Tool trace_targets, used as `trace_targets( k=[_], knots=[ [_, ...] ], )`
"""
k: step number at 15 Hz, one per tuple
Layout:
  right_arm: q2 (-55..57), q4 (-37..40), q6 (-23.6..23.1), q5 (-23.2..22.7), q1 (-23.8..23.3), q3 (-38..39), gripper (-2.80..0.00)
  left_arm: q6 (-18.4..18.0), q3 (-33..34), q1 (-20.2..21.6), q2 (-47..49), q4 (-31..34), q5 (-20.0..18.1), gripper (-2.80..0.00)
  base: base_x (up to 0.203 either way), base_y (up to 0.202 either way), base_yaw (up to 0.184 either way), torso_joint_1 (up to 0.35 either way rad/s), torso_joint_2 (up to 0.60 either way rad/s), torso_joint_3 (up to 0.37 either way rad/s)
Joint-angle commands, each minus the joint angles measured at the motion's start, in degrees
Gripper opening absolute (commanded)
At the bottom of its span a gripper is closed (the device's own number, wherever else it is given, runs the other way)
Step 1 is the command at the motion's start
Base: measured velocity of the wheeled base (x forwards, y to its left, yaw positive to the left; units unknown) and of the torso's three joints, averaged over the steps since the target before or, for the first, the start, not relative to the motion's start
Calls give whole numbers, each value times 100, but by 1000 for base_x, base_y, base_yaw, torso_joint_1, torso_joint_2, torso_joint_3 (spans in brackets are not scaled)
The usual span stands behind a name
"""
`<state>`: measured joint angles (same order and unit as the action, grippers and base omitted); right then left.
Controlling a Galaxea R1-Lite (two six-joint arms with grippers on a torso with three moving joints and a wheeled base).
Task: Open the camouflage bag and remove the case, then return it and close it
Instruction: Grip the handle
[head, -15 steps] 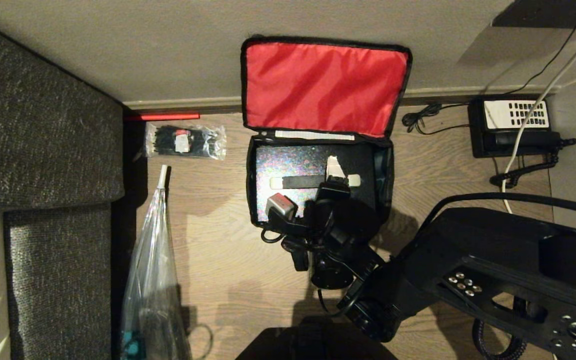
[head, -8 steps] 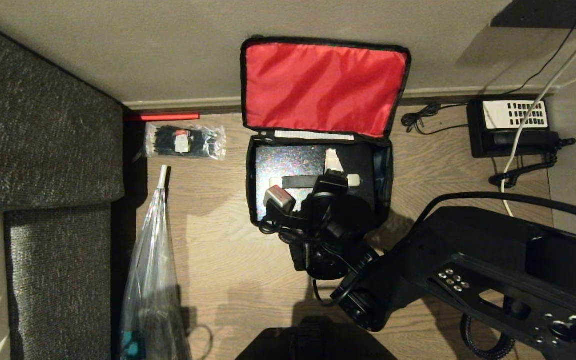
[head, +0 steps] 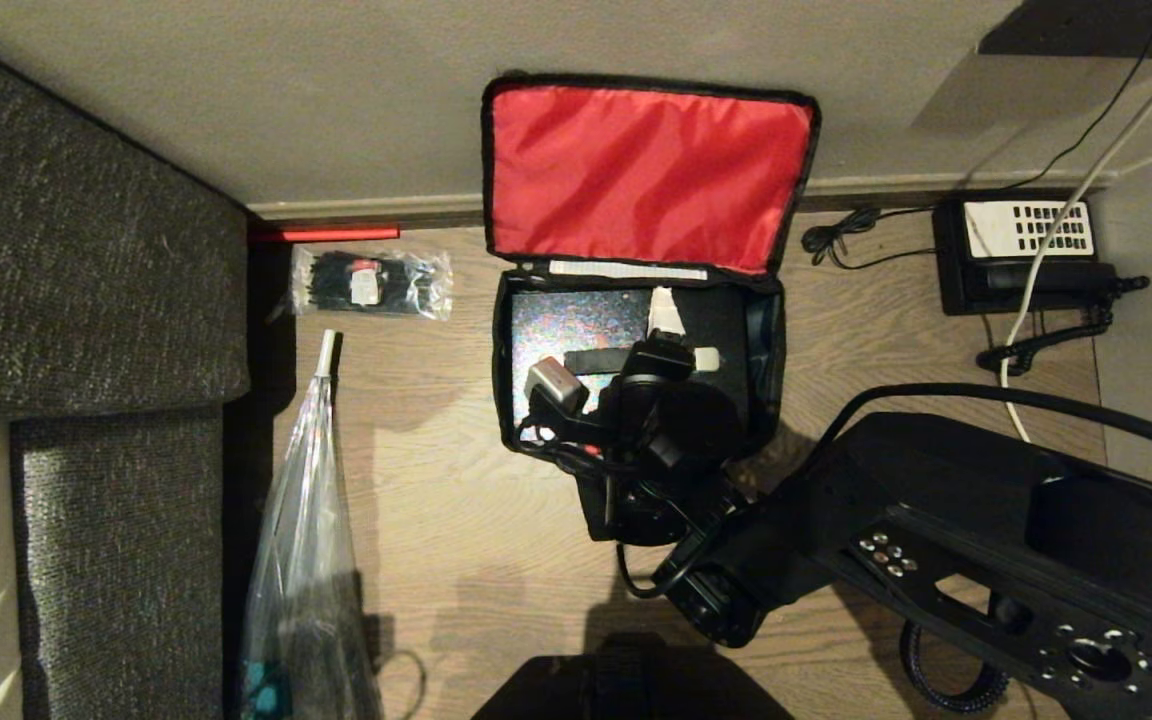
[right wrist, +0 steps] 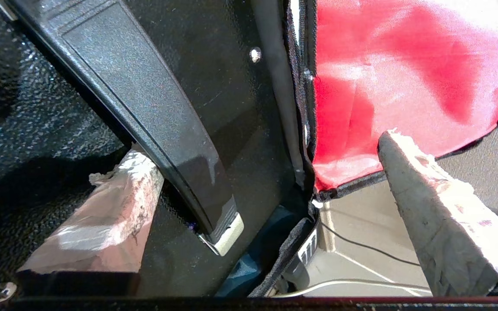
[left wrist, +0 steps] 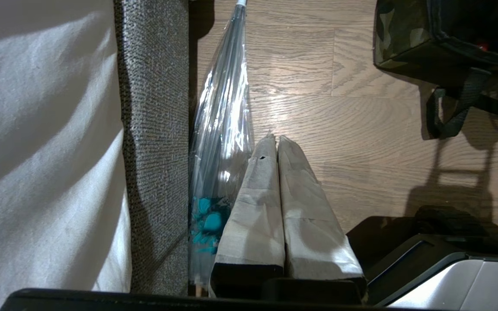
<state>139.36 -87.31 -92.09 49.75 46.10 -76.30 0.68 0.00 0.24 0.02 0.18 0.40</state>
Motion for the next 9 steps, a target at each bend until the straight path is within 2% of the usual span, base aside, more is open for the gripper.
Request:
trace_targets(
  k=[1,7,9],
  knots=[
    [-101,-36,4,39,10,125,0,2,18,2,-11,-1,4,-280,0,0,0,0,0,0],
    [-383,-36,42,35,39,458,0,2,18,2,-11,-1,4,-280,0,0,0,0,0,0],
    [-526,-36,275,26,121,587,0,2,18,2,-11,-1,4,-280,0,0,0,0,0,0]
  ],
)
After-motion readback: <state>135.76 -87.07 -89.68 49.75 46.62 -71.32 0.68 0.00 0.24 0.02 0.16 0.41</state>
